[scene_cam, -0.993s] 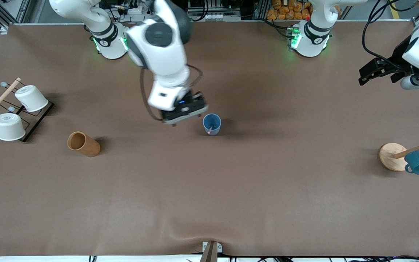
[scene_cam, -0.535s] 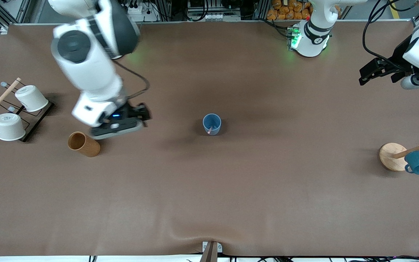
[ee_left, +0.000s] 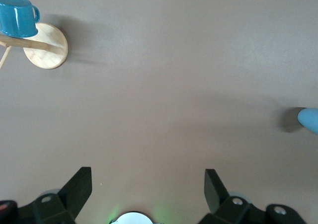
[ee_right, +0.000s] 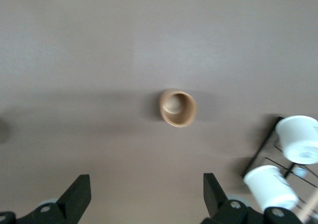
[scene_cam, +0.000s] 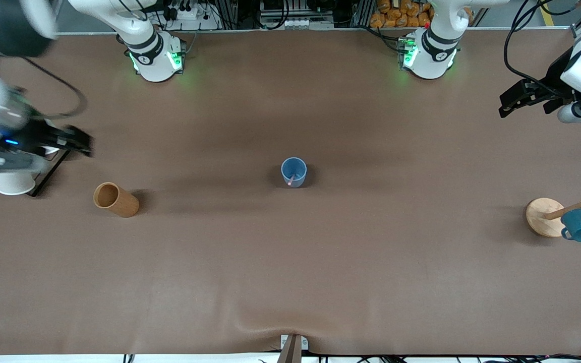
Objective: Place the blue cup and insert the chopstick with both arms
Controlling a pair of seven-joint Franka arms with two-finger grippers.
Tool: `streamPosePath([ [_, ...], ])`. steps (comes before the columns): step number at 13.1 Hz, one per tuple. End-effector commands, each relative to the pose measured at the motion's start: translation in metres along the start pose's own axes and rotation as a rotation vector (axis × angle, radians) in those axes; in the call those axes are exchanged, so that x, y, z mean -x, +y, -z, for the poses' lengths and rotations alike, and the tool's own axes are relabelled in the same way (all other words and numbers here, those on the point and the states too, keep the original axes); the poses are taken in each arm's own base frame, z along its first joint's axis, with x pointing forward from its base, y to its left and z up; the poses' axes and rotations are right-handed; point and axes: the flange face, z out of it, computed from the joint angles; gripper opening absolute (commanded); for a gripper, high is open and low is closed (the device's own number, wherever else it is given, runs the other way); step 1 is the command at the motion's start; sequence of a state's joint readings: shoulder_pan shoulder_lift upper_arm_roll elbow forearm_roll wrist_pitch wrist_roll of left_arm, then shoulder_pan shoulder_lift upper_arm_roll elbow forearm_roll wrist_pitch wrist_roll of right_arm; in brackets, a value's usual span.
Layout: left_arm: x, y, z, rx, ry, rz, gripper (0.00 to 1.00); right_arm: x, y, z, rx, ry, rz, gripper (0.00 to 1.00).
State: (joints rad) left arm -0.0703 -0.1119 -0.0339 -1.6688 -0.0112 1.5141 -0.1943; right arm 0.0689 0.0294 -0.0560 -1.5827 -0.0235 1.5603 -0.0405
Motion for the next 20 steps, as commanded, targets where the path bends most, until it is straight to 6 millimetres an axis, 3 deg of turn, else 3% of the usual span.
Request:
streamPosePath([
  [1, 0.006, -0.003, 0.011, -0.003, 0.005, -0.013, 1.00, 0.027, 0.039, 0.020, -0.047, -0.012, -0.009, 1.00],
  [6, 0.007, -0.006, 0.017, -0.003, 0.010, -0.003, 1.00, 0.043, 0.047, 0.048, -0.049, -0.031, -0.033, 1.00],
  [13, 0.004, 0.001, 0.033, 0.002, 0.045, -0.015, 1.00, 0.045, 0.052, 0.050, -0.046, -0.038, -0.045, 1.00],
  [16, 0.003, -0.001, 0.036, 0.004, 0.050, -0.012, 1.00, 0.048, 0.066, 0.053, -0.051, -0.031, -0.068, 1.00],
  [20, 0.003, -0.004, 0.038, 0.007, 0.055, -0.006, 1.00, 0.048, 0.063, 0.058, -0.049, -0.016, -0.063, 1.00],
])
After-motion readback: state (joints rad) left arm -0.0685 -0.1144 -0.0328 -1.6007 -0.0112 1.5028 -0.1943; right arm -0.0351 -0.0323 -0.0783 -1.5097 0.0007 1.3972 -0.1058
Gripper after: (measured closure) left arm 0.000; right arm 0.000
